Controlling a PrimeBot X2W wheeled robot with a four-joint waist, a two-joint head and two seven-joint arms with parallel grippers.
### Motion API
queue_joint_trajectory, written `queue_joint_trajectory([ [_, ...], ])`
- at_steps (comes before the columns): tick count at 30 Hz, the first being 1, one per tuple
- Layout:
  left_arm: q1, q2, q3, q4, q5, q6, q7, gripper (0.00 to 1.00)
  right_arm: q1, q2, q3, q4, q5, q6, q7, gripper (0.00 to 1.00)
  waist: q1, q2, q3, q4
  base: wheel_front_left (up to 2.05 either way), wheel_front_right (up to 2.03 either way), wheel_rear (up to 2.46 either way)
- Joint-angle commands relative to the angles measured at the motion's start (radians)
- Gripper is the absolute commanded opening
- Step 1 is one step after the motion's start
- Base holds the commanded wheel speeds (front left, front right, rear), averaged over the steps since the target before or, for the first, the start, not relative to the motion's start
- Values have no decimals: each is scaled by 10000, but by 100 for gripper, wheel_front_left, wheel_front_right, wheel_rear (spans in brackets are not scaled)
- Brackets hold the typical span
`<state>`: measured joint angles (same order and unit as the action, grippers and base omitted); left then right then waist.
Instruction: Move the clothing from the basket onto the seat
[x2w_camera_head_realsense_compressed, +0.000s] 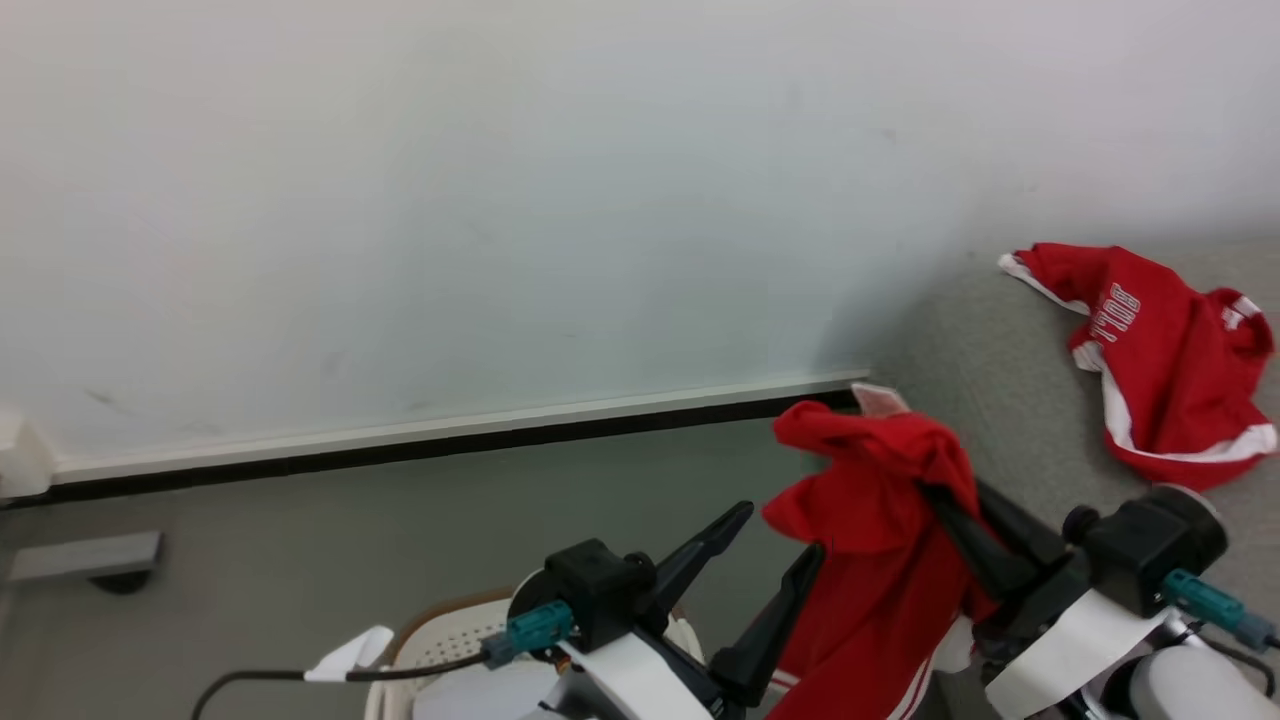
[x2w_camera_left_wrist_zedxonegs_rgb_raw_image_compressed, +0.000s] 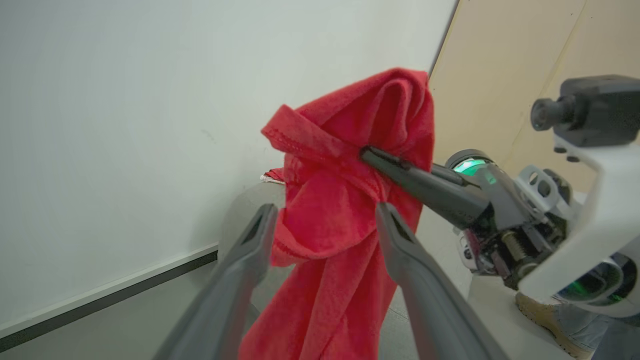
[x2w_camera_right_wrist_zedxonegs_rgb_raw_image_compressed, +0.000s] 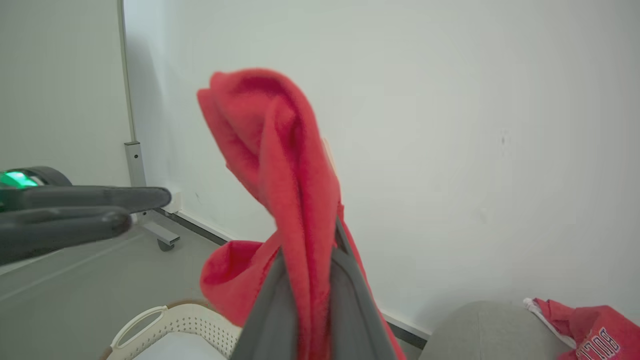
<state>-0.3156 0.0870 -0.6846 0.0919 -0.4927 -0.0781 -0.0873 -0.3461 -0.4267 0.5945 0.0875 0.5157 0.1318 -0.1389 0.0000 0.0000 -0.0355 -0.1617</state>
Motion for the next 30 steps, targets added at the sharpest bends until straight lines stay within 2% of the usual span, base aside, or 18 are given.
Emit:
queue_joint_trajectory([
  [1, 117, -30, -10, 113, 150, 35, -168, 100, 79, -117, -181, -145, -108, -24, 32, 0, 0, 0, 121, -372, 0, 0, 0],
  [10, 71, -255, -420, 912, -49, 63, -895, 100, 347, -447, -1355, -1185, -235, -24, 392, 0, 0, 0, 439, -1675, 0, 0, 0],
  [16, -200, -282, -608, 1185, -37, 144, -1066, 100, 772, -503, -2316, -1714, -328, -23, 518, 0, 0, 0, 757, -2116, 0, 0, 0],
  [22, -745, -166, -675, 1156, 247, 149, -904, 100, 790, 153, -3732, -1655, -841, -24, 285, 0, 0, 0, 1702, -2083, 0, 0, 0],
  [27, -1353, 8, -683, 1129, 402, 75, -756, 100, -89, 706, -4911, -1018, -1409, -23, 145, 0, 0, 0, 2679, -1755, 0, 0, 0],
  [30, -1708, 68, -672, 1143, 520, 46, -748, 100, -1047, 739, -5727, -579, -1686, -24, 288, 0, 0, 0, 3281, -1381, 0, 0, 0],
])
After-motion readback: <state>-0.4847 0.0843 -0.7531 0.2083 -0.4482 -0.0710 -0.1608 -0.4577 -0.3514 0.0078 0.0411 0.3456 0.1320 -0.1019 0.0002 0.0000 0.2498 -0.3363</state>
